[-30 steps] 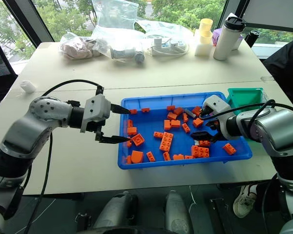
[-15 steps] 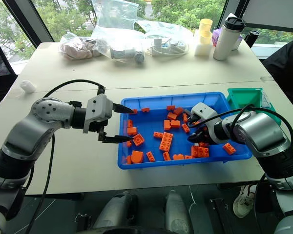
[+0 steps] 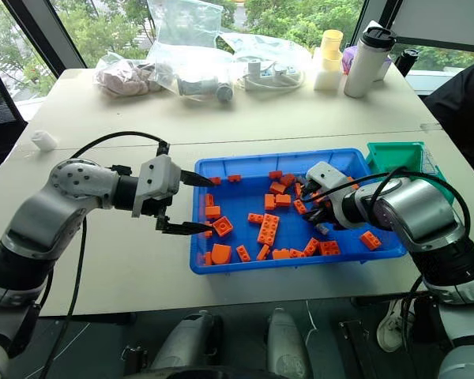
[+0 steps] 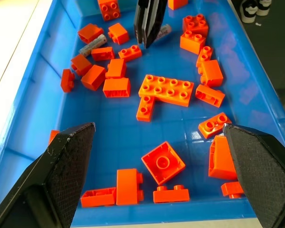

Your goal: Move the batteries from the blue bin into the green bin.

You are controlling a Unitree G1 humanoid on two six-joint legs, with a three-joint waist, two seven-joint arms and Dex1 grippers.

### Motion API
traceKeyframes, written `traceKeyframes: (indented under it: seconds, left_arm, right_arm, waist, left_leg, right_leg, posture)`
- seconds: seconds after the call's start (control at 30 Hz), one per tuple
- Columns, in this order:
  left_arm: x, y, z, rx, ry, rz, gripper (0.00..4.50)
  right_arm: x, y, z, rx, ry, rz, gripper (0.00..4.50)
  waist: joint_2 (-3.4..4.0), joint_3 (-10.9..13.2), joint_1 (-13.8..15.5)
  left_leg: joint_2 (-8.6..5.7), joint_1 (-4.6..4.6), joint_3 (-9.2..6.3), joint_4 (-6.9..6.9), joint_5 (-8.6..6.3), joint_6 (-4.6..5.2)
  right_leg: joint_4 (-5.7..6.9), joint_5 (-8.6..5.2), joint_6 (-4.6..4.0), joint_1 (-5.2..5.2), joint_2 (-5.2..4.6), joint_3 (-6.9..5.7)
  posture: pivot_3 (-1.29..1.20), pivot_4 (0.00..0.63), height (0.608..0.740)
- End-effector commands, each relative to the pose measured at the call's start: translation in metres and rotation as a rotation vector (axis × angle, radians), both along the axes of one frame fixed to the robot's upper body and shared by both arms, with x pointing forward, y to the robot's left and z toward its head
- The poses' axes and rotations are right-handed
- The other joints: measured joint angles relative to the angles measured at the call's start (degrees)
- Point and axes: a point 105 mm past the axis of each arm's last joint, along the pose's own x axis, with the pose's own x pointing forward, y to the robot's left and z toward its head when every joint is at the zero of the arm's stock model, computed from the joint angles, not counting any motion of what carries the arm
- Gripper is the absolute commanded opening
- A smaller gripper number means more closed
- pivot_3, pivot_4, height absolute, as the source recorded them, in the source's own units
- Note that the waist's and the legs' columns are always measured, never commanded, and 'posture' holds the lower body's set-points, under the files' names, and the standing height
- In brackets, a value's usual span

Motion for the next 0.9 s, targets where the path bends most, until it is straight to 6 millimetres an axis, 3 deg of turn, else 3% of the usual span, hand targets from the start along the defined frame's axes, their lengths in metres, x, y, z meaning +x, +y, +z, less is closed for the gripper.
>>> traceKeyframes:
  seconds: [0.03, 0.2, 0.3, 0.37, 0.47, 0.77, 0.9]
  left_arm:
    - [-0.002, -0.005, 0.020, -0.077, -0.033, -0.035, 4.50]
    - [0.009, -0.012, 0.044, -0.237, -0.038, -0.022, 4.50]
    - [0.019, -0.024, 0.057, -0.349, -0.039, -0.023, 4.50]
    - [0.027, -0.035, 0.065, -0.409, -0.053, -0.023, 4.50]
    - [0.036, -0.049, 0.066, -0.423, -0.062, -0.035, 4.50]
    - [0.049, -0.063, 0.056, -0.421, -0.016, -0.061, 4.50]
    - [0.050, -0.064, 0.054, -0.423, -0.003, -0.066, 4.50]
  right_arm:
    - [0.012, -0.012, 0.049, 0.076, -0.159, -0.062, 0.01]
    - [0.024, -0.055, 0.106, 0.185, -0.353, -0.270, 0.01]
    - [0.022, -0.108, 0.135, 0.183, -0.512, -0.488, 0.01]
    - [0.016, -0.137, 0.138, 0.135, -0.558, -0.595, 0.01]
    - [0.014, -0.155, 0.131, 0.141, -0.571, -0.664, 0.01]
    - [0.018, -0.172, 0.104, 0.141, -0.531, -0.734, 0.01]
    - [0.021, -0.178, 0.098, 0.139, -0.530, -0.748, 2.02]
  waist:
    - [0.00, 0.00, 0.09]
    - [0.00, 0.00, 0.29]
    - [0.00, 0.00, 0.33]
    - [0.00, 0.00, 1.00]
    - [0.00, -0.01, 1.07]
    - [0.06, -0.03, -0.23]
    - [0.06, -0.03, -0.09]
  left_leg:
    - [-0.01, 0.00, 0.00, 0.00, 0.00, 0.00]
    - [-0.02, -0.03, -0.01, 0.02, 0.00, 0.00]
    - [-0.02, -0.03, -0.01, 0.01, 0.00, 0.00]
    - [-0.04, -0.04, 0.02, 0.02, 0.00, 0.00]
    - [-0.05, -0.02, 0.07, 0.03, 0.00, 0.00]
    - [0.00, 0.03, 0.13, -0.01, 0.01, -0.01]
    - [0.00, 0.02, 0.13, 0.00, 0.01, -0.01]
  right_leg:
    - [0.00, 0.00, 0.00, 0.00, -0.01, 0.00]
    - [0.00, 0.00, 0.00, 0.01, -0.03, -0.02]
    - [0.00, 0.00, 0.00, 0.01, -0.02, -0.02]
    - [0.00, 0.00, 0.00, 0.02, -0.04, -0.02]
    - [0.00, 0.00, 0.01, 0.02, -0.04, 0.01]
    - [0.05, 0.01, 0.01, -0.01, 0.01, 0.06]
    - [0.04, 0.01, 0.01, -0.01, 0.01, 0.06]
  posture:
    - [0.00, 0.150, 0.740]
    - [0.00, 0.150, 0.740]
    - [0.00, 0.150, 0.740]
    - [0.00, 0.150, 0.740]
    - [0.00, 0.150, 0.740]
    - [0.00, 0.150, 0.740]
    - [0.00, 0.150, 0.740]
